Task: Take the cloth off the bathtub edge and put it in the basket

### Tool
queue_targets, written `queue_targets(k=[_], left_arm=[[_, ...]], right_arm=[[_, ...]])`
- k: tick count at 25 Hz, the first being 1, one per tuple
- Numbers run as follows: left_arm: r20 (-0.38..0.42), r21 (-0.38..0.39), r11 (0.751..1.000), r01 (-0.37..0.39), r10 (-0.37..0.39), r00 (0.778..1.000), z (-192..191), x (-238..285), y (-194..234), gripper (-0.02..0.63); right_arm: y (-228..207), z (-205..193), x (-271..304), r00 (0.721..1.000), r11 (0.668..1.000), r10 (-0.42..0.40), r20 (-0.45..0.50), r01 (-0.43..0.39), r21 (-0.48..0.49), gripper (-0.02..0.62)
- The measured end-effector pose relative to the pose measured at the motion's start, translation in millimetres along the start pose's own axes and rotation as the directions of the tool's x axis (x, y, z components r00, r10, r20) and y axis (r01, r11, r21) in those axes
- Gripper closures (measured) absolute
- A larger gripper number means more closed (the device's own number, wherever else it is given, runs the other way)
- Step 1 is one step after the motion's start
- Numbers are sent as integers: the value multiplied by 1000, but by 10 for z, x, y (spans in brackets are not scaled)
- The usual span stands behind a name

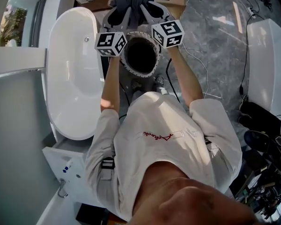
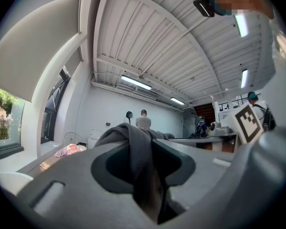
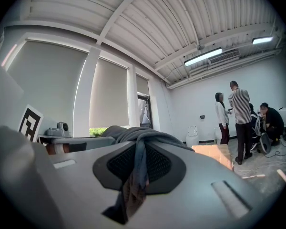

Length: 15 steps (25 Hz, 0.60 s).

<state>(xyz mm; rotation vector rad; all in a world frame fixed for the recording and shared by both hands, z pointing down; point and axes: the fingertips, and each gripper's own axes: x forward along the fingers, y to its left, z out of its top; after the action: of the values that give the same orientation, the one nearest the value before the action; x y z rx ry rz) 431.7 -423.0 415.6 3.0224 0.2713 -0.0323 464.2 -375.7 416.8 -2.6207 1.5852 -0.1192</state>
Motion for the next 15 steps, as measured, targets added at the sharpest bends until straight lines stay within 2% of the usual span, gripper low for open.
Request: queue_targets(k=[15], left_arm=[[-128,-99,994,-44,31,991,-1006,-303,73,486]], right_arm=[[135,-1039,-73,991,997,3,-136,7,78,548]])
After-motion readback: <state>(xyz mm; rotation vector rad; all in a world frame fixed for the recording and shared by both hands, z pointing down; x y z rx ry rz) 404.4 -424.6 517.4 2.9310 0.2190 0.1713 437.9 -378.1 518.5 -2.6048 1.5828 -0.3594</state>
